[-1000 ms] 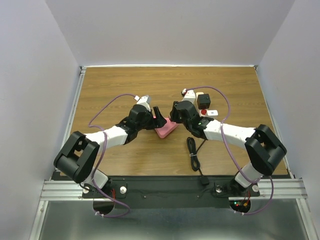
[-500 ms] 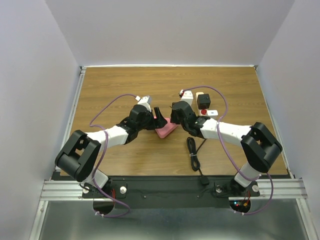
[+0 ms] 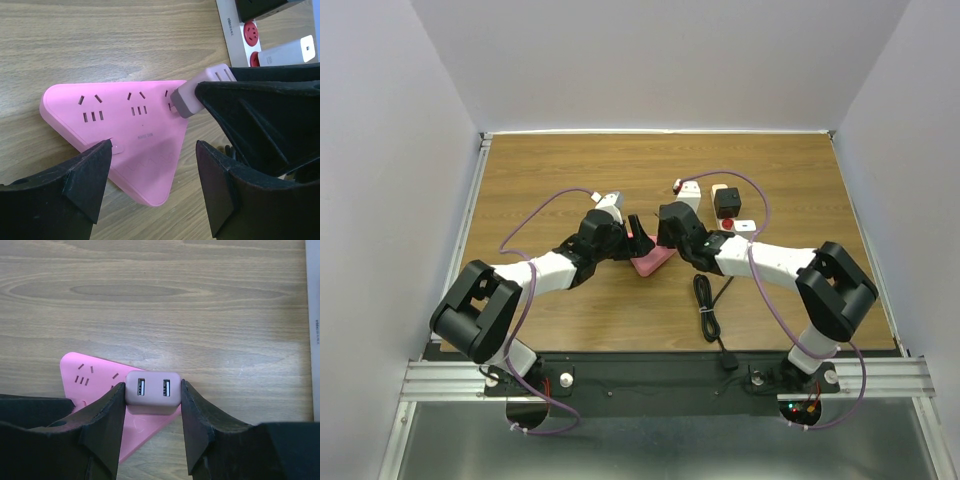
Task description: Insert the plug
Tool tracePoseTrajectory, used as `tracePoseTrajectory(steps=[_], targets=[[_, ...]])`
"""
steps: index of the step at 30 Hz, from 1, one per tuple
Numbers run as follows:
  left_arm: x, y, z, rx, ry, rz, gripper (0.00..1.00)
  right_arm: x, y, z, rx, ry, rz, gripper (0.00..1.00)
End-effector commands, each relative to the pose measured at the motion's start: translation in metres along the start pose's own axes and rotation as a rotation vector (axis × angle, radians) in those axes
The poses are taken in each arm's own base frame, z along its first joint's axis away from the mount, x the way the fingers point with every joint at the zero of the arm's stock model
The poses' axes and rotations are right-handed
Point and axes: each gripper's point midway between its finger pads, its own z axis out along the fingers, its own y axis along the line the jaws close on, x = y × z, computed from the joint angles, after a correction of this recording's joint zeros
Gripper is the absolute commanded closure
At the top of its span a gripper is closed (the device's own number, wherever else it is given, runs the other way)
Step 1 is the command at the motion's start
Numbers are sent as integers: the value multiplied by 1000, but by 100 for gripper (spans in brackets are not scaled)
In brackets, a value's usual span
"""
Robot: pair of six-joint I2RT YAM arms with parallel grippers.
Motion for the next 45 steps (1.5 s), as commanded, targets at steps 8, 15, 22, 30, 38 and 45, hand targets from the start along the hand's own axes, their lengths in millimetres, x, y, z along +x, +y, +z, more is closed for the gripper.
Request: tracePoseTrajectory(steps=[8, 15, 22, 30, 38, 45], targets=[[-1, -4, 0, 34, -17, 22, 21, -11, 11, 3, 18, -44, -15, 99], [0, -4, 1, 36, -12, 21, 21, -21, 6, -3, 36, -71, -10, 100], [-1, -5, 0, 39, -13, 20, 21, -31, 6, -7, 37, -93, -5, 100], [1, -4, 1, 37, -9, 20, 21, -30, 4, -8, 41, -93, -7, 100], [3, -3, 3, 37, 2, 18, 21, -40, 4, -18, 25, -114, 12, 100], [5, -3, 3, 40, 6, 17, 21, -33, 3, -14, 31, -100, -1, 100]])
